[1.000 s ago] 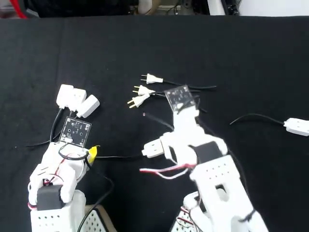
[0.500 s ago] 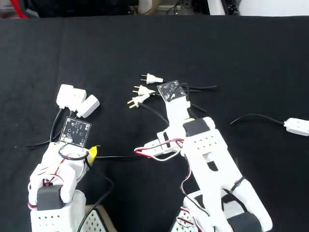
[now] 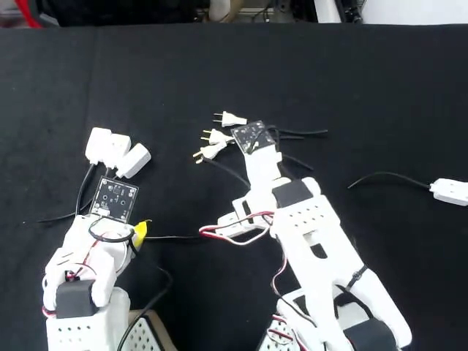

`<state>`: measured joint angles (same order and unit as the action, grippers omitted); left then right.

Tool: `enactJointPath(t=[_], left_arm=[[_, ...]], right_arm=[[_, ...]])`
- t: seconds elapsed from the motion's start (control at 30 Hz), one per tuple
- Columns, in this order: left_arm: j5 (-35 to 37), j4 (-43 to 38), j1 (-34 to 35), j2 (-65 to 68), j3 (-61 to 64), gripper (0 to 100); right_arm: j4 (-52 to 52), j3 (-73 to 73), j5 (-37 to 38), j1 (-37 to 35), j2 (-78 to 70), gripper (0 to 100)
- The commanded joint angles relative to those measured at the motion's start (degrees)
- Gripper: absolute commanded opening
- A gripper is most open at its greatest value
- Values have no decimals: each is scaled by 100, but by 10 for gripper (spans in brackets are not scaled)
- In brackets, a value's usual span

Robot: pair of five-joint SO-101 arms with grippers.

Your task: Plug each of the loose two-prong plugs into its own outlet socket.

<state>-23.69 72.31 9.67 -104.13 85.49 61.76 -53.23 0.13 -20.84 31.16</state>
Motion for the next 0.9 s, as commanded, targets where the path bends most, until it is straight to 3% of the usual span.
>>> enactJointPath(t=[0.0, 0.47, 0.87], left_arm=[[-53, 62, 31, -9, -40, 271], [-53, 62, 31, -9, -40, 271], [-53, 62, 48, -9, -40, 271]], right_arm=[[-79, -22, 35, -79, -13, 12], [-79, -224, 44, -53, -92, 12], [-510, 224, 308, 18, -1798, 12]])
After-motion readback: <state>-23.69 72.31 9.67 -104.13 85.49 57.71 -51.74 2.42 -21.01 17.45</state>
